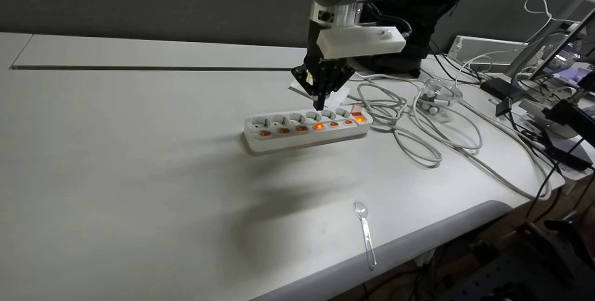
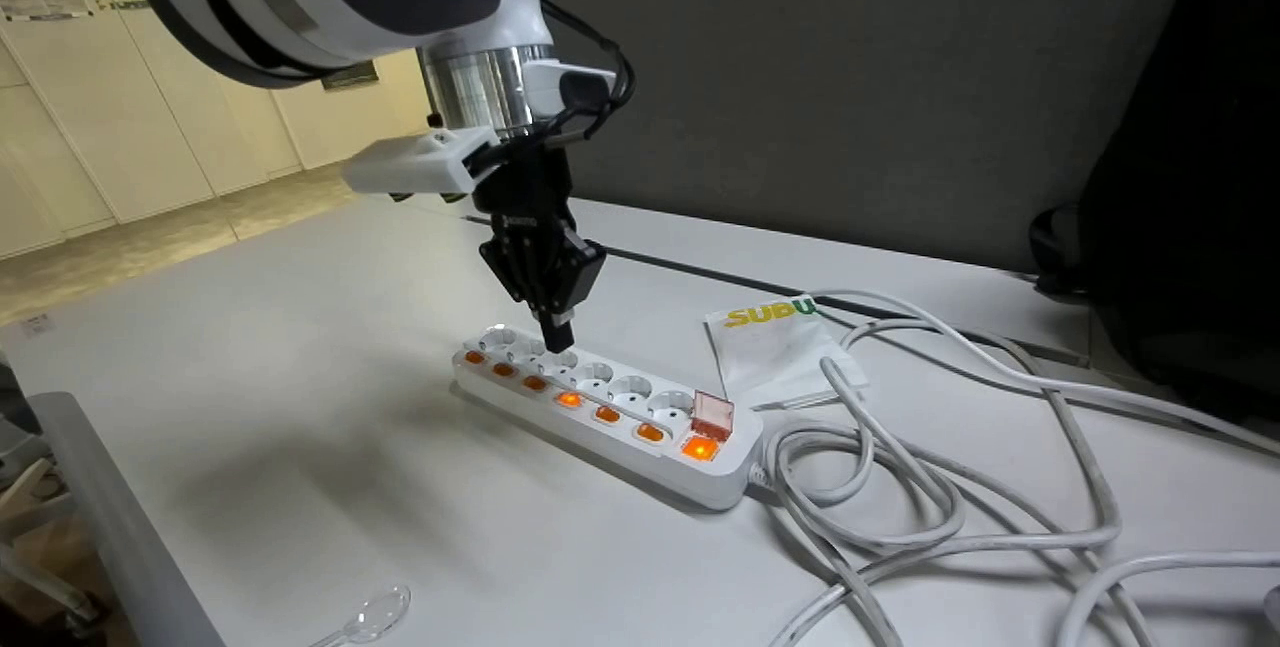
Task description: Turn off the switch at the fourth from the right
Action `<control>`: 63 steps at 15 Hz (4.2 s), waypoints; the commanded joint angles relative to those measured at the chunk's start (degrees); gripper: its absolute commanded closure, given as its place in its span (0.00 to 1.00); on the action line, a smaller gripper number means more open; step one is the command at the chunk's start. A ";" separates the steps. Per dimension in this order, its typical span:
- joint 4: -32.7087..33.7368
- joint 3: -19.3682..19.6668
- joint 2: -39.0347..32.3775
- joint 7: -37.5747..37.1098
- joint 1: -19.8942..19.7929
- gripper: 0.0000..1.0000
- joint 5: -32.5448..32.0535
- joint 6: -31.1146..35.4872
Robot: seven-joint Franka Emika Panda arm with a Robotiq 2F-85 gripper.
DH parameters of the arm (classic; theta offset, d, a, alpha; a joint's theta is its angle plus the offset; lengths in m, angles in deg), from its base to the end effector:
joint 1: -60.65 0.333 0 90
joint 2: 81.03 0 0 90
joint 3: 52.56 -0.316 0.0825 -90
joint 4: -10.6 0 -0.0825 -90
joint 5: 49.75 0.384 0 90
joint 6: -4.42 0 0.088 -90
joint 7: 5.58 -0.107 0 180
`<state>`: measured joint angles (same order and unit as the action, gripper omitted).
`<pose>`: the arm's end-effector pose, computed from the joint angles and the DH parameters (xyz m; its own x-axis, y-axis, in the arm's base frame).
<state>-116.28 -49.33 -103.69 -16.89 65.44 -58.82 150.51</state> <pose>0.5447 0.0162 0.1918 0.9983 -0.0349 -0.0465 -0.0295 -0.9932 0.1127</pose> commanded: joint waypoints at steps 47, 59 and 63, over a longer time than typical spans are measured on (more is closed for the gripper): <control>-5.41 -0.79 -2.25 5.68 -3.63 1.00 8.68 12.29; -4.59 -2.05 -3.52 7.47 -5.02 1.00 10.86 12.03; -4.93 -3.05 -4.56 8.15 -6.22 1.00 12.80 13.40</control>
<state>-121.91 -50.94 -106.46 -9.88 61.03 -48.16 163.13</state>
